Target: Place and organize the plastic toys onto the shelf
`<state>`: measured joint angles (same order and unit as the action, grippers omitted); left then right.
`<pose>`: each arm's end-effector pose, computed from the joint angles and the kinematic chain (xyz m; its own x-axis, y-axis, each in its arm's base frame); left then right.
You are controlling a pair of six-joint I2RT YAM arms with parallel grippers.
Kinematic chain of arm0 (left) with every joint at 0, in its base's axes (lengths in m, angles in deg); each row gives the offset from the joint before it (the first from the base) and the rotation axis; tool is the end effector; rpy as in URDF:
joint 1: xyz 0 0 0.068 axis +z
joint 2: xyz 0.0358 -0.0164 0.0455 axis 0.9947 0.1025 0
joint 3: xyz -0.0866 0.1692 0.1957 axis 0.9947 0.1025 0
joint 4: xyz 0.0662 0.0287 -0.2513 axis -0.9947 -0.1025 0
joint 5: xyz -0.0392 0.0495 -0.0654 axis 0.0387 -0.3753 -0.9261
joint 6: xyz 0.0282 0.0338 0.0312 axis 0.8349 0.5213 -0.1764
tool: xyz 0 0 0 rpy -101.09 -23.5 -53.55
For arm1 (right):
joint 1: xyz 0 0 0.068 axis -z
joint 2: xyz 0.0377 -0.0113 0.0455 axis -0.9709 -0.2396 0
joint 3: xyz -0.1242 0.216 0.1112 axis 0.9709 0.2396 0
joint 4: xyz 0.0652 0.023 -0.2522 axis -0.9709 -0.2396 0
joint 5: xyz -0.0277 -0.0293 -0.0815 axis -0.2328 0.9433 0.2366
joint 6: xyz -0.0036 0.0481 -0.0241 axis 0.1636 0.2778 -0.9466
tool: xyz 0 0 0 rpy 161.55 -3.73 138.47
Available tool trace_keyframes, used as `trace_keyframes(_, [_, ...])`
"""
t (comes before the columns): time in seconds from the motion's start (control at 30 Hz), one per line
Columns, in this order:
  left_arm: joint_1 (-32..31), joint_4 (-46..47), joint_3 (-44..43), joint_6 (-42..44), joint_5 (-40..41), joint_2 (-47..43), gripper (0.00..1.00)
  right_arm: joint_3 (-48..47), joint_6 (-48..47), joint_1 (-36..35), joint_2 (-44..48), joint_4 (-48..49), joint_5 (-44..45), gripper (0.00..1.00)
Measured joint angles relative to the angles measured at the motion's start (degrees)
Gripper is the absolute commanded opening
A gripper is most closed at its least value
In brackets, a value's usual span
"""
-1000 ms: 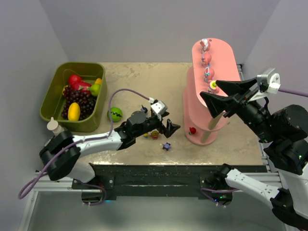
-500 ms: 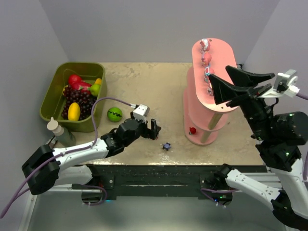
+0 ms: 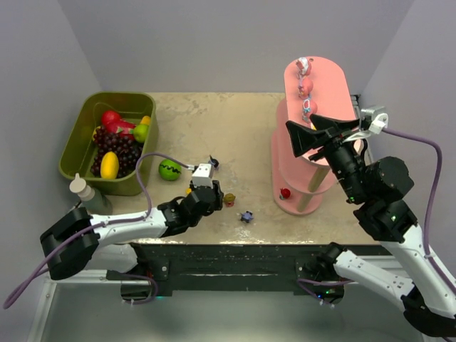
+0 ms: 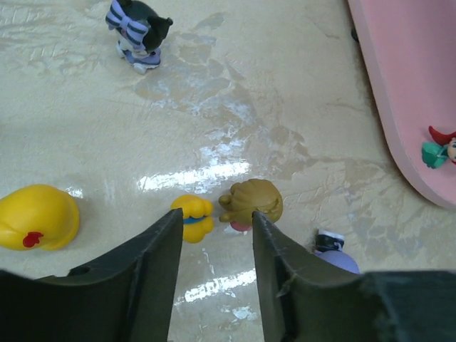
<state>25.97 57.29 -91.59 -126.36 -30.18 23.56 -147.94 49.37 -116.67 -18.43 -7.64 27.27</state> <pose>0.1472 -0.2012 0.1935 -0.5307 -0.1890 -0.8262 0.1853 0.9254 -0.3307 0.1045 0.0778 0.4838 0.1225 0.4089 -0.9043 -0.4958 0.8146 0.3012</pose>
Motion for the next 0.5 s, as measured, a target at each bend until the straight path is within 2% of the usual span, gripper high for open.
trace_keyframes(0.27, [-0.1,0.0,0.1,-1.0,2.8,3.0,0.47,0.7,0.1,0.0,1.6,-0.8,1.1,0.77])
trace_keyframes(0.5, [-0.1,0.5,0.1,-1.2,3.3,4.6,0.53,0.7,0.1,0.0,2.8,-0.8,1.3,0.77])
